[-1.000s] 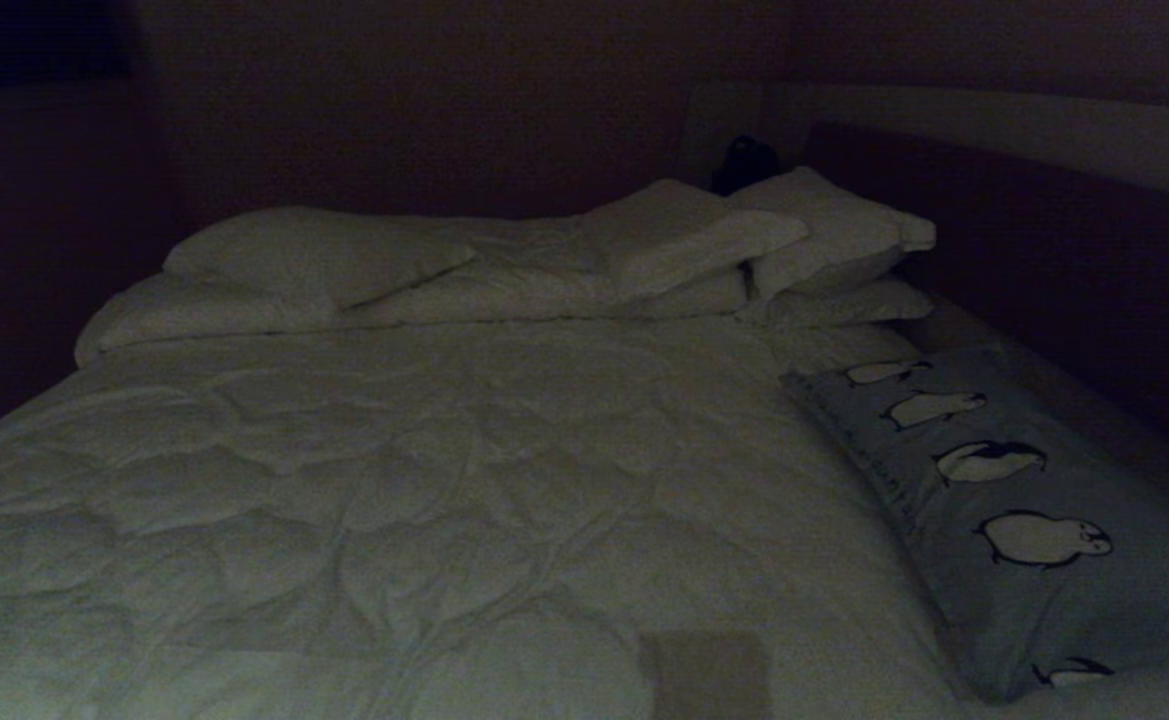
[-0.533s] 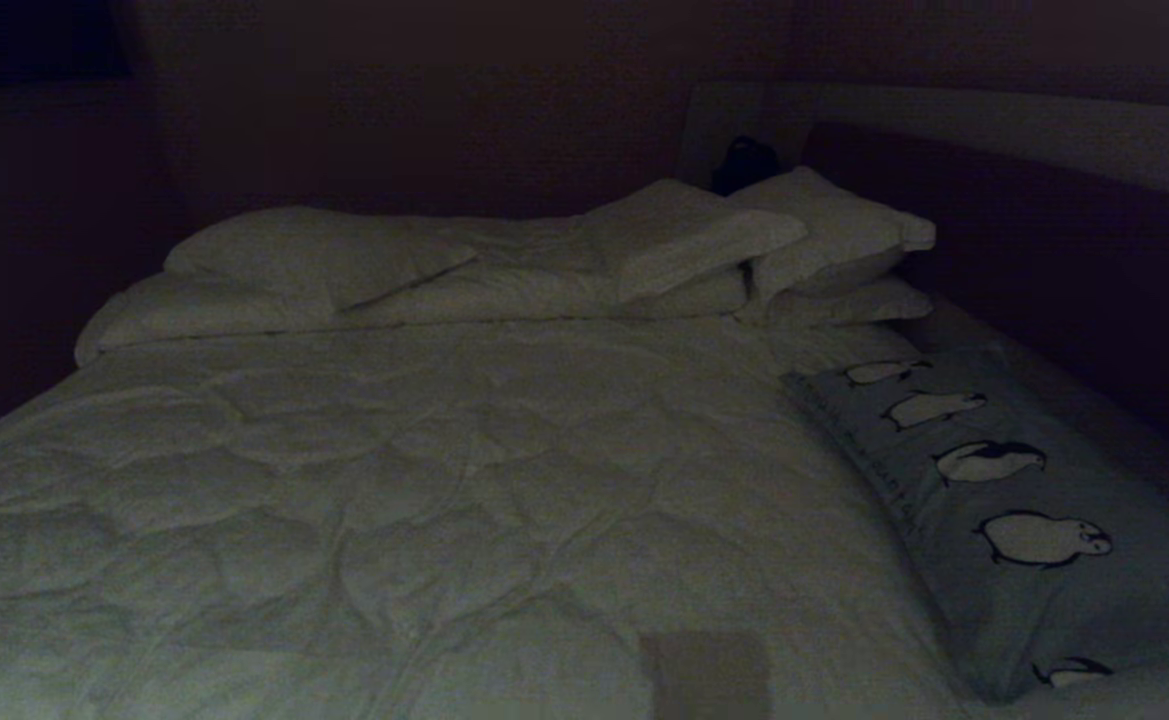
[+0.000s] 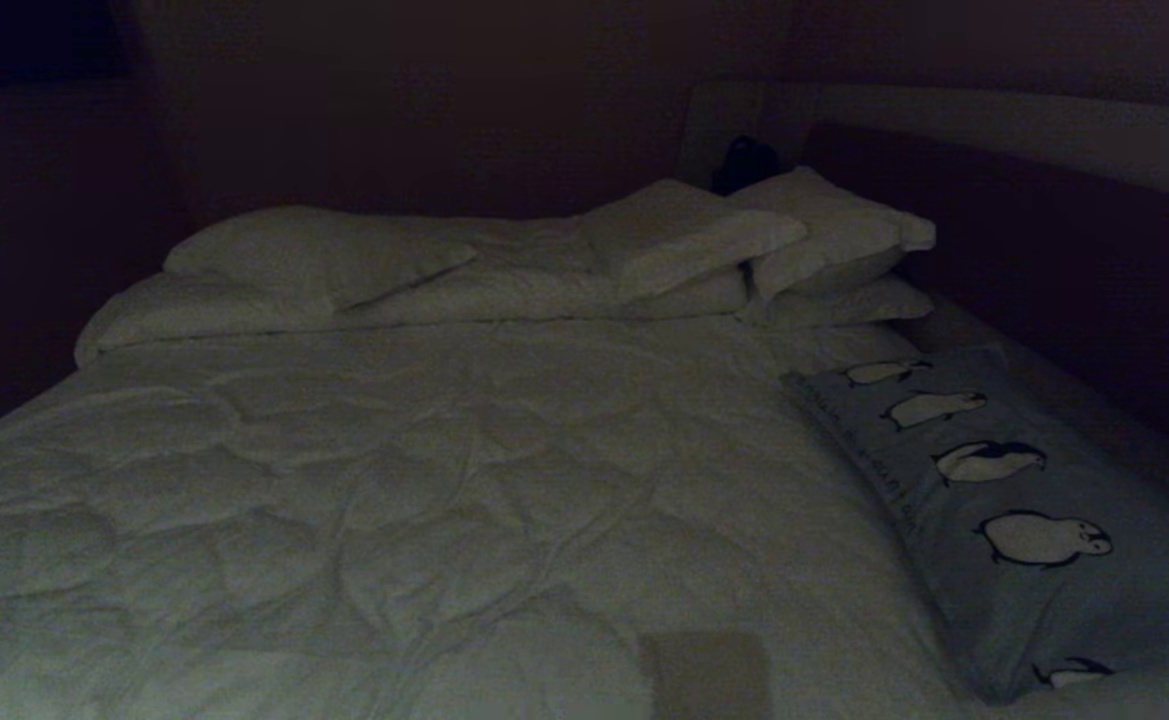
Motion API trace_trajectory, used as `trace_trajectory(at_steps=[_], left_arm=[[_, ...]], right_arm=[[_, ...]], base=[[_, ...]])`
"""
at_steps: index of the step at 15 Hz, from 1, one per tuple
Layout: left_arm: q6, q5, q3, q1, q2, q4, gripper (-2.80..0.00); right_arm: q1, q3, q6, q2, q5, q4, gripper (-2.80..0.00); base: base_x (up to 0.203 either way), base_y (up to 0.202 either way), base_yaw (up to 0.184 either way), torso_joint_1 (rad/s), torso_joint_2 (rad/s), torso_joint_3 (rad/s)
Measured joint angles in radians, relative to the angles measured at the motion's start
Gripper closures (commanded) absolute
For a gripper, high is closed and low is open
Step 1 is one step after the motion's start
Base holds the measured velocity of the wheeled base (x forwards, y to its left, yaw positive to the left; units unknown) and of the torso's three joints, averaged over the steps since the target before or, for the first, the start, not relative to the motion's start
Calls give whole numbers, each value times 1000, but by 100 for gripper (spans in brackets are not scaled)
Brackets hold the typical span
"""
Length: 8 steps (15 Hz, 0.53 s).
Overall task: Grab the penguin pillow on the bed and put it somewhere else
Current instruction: Pick up the pillow
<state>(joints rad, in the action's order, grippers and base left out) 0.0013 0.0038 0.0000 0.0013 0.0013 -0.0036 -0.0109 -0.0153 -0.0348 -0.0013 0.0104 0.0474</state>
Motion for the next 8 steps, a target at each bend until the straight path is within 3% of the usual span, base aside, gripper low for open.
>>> trace_trajectory(at_steps=[8], left_arm=[[0,0,0,0,0,0,0]], right_arm=[[0,0,0,0,0,0,0]], base=[[0,0,0,0,0,0]])
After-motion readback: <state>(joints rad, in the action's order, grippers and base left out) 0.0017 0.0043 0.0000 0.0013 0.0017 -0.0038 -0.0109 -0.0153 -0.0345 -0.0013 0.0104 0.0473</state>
